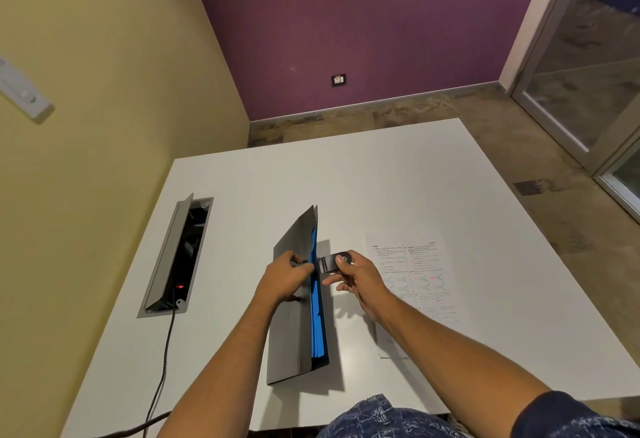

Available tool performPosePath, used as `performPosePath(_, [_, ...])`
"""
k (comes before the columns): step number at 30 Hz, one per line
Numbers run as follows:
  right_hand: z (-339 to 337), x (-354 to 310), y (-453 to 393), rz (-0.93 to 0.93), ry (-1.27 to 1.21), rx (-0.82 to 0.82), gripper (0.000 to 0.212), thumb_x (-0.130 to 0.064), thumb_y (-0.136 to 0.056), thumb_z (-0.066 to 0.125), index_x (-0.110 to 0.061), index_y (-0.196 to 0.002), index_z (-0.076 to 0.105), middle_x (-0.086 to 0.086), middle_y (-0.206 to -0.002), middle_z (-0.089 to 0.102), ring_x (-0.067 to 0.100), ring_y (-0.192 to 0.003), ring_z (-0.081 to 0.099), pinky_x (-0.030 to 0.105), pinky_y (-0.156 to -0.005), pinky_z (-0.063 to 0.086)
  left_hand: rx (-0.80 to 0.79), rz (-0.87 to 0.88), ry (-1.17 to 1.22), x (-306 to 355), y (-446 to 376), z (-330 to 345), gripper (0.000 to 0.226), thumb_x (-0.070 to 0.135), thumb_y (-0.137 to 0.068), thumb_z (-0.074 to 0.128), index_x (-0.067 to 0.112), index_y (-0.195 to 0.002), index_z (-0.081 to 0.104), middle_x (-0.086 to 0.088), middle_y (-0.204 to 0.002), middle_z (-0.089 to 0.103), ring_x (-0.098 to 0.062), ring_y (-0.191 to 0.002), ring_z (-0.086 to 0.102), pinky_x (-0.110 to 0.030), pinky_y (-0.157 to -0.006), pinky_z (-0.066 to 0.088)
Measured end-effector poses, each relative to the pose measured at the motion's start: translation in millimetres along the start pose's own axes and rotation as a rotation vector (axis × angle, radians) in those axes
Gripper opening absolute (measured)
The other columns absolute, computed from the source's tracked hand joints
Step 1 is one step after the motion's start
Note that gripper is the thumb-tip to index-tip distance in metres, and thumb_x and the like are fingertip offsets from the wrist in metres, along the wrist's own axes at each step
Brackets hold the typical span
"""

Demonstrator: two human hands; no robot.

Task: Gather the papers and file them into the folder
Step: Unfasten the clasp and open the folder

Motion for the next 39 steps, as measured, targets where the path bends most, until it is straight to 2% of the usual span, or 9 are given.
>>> performPosePath(9, [-20.3,11.3,-5.9,0.015,0.035,0.062,0.015,-0.02,-0.107,0.051,-0.01,-0.108,0.062,0.005,-0.088,0.072,0.03,-0.084,0.075,0.024,-0.062,0.05,0.134,0.14,-0.162,19.9,5.7,0.5,0.013,0.023,-0.089,0.056,0.009,-0.089,0.056,-0.013,-0.084,0.066,-0.026,-0.075,0.067,-0.045,-0.065,0.066])
performPosePath(14, [-47.7,27.0,-11.3,0.046,0.098,0.167,0.019,-0.025,-0.106,0.052,-0.013,-0.114,0.063,0.015,-0.102,0.075,0.03,-0.086,0.077,0.021,-0.059,0.051,0.187,0.181,-0.193,23.4,8.7,-5.1,0.012,0.021,-0.093,0.057,0.01,-0.09,0.054,-0.014,-0.084,0.066,-0.029,-0.078,0.069,-0.045,-0.066,0.066])
performPosePath(17, [-66.4,37.1,-10.7,0.088,0.147,0.223,0.026,-0.029,-0.106,0.053,-0.01,-0.122,0.061,0.009,-0.084,0.078,0.042,-0.098,0.073,0.029,-0.061,0.053,0.223,0.187,-0.192,21.8,10.3,-12.0,0.013,0.023,-0.091,0.057,0.01,-0.088,0.055,-0.01,-0.081,0.066,-0.027,-0.075,0.068,-0.046,-0.065,0.065])
performPosePath(22, [-81.0,45.9,-9.5,0.115,0.188,0.265,0.03,-0.033,-0.106,0.053,-0.014,-0.129,0.056,0.02,-0.092,0.078,0.03,-0.08,0.064,0.044,-0.065,0.061,0.291,0.207,-0.229,17.7,10.8,-21.6,0.009,0.022,-0.088,0.059,0.016,-0.086,0.054,-0.002,-0.07,0.06,-0.014,-0.061,0.057,-0.03,-0.058,0.054])
performPosePath(26, [-83.4,48.9,-10.9,0.116,0.193,0.286,0.031,-0.031,-0.106,0.052,-0.013,-0.131,0.055,0.022,-0.094,0.077,0.036,-0.086,0.064,0.063,-0.082,0.059,0.282,0.2,-0.204,13.4,10.3,-23.2,0.01,0.02,-0.089,0.06,0.019,-0.092,0.05,0.0,-0.073,0.06,-0.014,-0.062,0.058,-0.024,-0.055,0.047])
performPosePath(29, [-87.6,51.5,-11.6,0.129,0.196,0.301,0.033,-0.03,-0.107,0.051,-0.01,-0.133,0.054,0.024,-0.094,0.077,0.034,-0.077,0.063,0.06,-0.078,0.059,0.279,0.2,-0.192,9.1,10.0,-25.3,0.017,0.018,-0.09,0.059,0.021,-0.102,0.048,0.0,-0.083,0.064,-0.015,-0.064,0.06,-0.026,-0.056,0.047])
performPosePath(33, [-91.1,55.4,-11.0,0.151,0.189,0.309,0.034,-0.027,-0.107,0.051,-0.01,-0.136,0.053,0.024,-0.091,0.078,0.03,-0.068,0.061,0.039,-0.059,0.056,0.277,0.228,-0.189,4.3,10.4,-26.7,0.042,0.012,-0.093,0.053,0.028,-0.131,0.045,-0.003,-0.094,0.067,-0.016,-0.064,0.063,-0.031,-0.055,0.053])
performPosePath(37, [-88.0,56.9,-12.7,0.141,0.144,0.297,0.031,-0.027,-0.107,0.052,-0.011,-0.133,0.054,0.025,-0.095,0.077,0.047,-0.086,0.069,0.053,-0.07,0.061,0.24,0.307,-0.273,10.0,13.2,-22.0,0.076,0.008,-0.096,0.044,0.053,-0.153,0.022,-0.006,-0.081,0.067,-0.025,-0.064,0.065,-0.036,-0.057,0.055])
performPosePath(39, [-85.9,56.7,-13.8,0.141,0.129,0.29,0.029,-0.028,-0.107,0.052,-0.011,-0.129,0.057,0.024,-0.093,0.077,0.045,-0.087,0.069,0.053,-0.071,0.061,0.227,0.318,-0.335,13.4,12.4,-18.6,0.069,0.007,-0.096,0.044,0.048,-0.151,0.034,-0.008,-0.081,0.067,-0.025,-0.066,0.064,-0.036,-0.061,0.055])
Point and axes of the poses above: each hand's wrist, its own y-axis away from the middle knuckle, its own z-axis out of the palm, x = y × z, the point moved 8 cm from there along -y, towards the middle knuckle
